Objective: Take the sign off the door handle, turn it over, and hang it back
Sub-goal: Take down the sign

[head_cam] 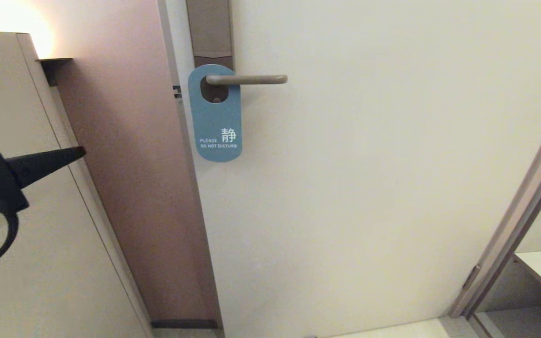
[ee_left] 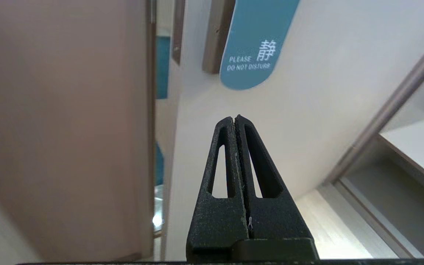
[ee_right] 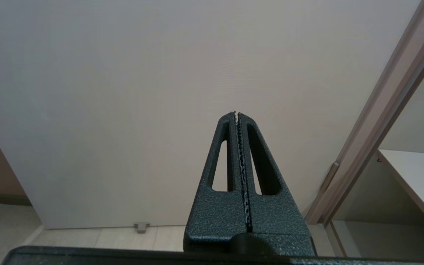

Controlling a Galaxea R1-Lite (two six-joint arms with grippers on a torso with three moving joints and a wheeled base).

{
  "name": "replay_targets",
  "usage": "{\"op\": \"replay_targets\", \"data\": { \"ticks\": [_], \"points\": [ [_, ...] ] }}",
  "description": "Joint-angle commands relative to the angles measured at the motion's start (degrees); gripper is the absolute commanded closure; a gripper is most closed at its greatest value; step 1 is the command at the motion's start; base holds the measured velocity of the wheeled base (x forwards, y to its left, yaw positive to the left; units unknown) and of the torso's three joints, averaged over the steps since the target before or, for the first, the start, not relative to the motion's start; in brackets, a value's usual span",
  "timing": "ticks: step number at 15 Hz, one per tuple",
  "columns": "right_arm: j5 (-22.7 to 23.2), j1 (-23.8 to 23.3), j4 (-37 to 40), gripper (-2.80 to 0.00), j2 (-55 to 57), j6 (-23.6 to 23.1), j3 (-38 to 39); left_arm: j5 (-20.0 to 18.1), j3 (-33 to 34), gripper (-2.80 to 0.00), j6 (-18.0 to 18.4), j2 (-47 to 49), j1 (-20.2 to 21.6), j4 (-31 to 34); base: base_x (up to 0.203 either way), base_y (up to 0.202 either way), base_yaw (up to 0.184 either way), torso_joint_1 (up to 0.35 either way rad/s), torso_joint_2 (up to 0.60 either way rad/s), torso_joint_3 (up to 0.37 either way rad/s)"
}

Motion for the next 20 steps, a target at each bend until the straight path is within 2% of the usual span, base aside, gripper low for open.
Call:
{"op": "replay_targets", "data": {
  "ticks": [1,3,5,10,16,20],
  "points": [
    [0.00,0.04,0.02,0.00,0.00,-0.08,0.00,-1.11,-1.36,0.00,-0.12,7.01,0.30,-1.81,0.000,0.000,0.000,0.000,0.00,0.000],
    [0.00,0.04,0.02,0.00,0.00,-0.08,0.00,-3.47,-2.34,0.00,-0.21,10.50,1.21,-4.13,0.000,0.000,0.000,0.000,0.00,0.000],
    [0.00,0.02,0.02,0.00,0.00,-0.08,0.00,-9.29,-2.94,0.00,-0.22,13.81,3.25,-7.03,0.000,0.000,0.000,0.000,0.00,0.000],
    [0.00,0.04,0.02,0.00,0.00,-0.08,0.00,-19.09,-4.27,0.00,-0.23,22.68,4.32,-17.08,0.000,0.000,0.000,0.000,0.00,0.000],
    [0.00,0.04,0.02,0.00,0.00,0.01,0.00,-27.28,-10.22,0.00,-0.29,32.43,4.24,-22.78,0.000,0.000,0.000,0.000,0.00,0.000],
    [0.00,0.00,0.02,0.00,0.00,0.00,0.00,-29.58,-12.60,0.00,-0.23,35.17,3.97,-23.27,0.000,0.000,0.000,0.000,0.00,0.000]
  ]
}}
